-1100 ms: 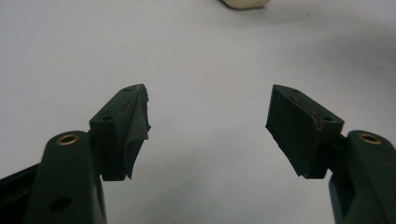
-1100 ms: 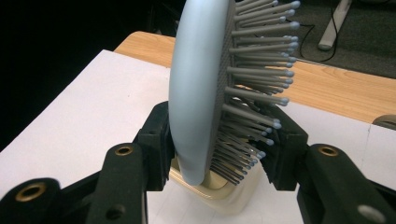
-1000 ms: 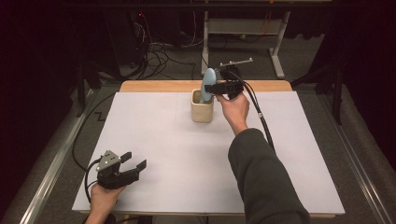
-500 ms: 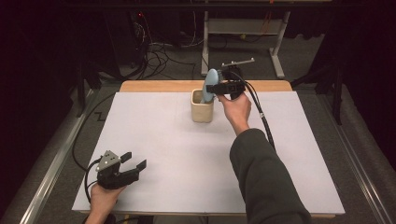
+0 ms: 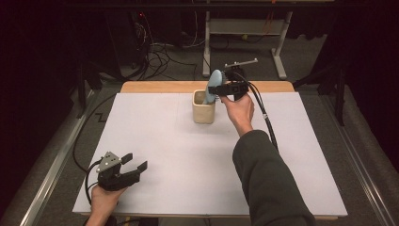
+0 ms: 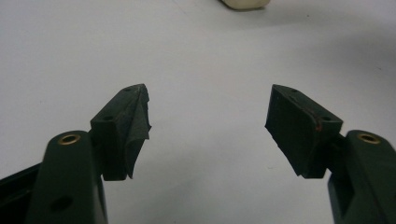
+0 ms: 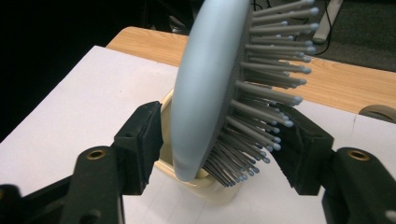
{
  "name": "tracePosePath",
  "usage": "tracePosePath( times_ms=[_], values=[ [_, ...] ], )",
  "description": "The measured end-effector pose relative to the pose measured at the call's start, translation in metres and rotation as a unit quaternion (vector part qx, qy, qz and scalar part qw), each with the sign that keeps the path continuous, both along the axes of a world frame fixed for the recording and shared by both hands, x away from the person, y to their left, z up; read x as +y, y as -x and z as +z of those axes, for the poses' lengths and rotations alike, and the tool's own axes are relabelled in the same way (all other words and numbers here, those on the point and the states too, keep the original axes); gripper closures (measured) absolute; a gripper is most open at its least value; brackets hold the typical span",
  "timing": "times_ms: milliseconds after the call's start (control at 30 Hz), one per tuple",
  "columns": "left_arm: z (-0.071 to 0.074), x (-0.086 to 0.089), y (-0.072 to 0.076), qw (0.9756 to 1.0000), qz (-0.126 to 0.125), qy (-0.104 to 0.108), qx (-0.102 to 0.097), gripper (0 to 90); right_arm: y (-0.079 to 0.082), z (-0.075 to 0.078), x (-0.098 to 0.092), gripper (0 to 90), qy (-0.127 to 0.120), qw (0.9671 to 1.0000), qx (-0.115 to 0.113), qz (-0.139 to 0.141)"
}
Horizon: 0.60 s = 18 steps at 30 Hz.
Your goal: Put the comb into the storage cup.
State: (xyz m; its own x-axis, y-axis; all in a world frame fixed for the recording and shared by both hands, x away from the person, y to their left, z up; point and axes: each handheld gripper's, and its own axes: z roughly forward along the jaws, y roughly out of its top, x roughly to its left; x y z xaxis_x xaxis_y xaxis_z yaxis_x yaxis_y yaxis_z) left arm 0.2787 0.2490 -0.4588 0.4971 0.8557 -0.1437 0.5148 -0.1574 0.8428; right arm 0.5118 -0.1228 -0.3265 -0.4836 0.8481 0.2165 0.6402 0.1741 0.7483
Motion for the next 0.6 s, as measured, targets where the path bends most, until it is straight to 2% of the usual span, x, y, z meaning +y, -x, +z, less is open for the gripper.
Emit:
tracePosePath(
  times_ms=[200,300,600],
  values=[
    [0.0,0.0,0.0,1.0,0.0,0.0,0.0,31.0,0.003,-0.002,-0.004,33.6,-0.006,1.0,-0.001,-0.002],
    [0.0,0.0,0.0,1.0,-0.001,-0.001,0.0,31.0,0.005,-0.002,-0.007,32.6,-0.006,0.9999,-0.011,-0.005],
    [0.0,0.0,0.0,1.0,-0.001,-0.001,0.0,30.9,0.011,0.003,-0.009,30.3,-0.003,0.9998,-0.02,-0.003]
  ],
)
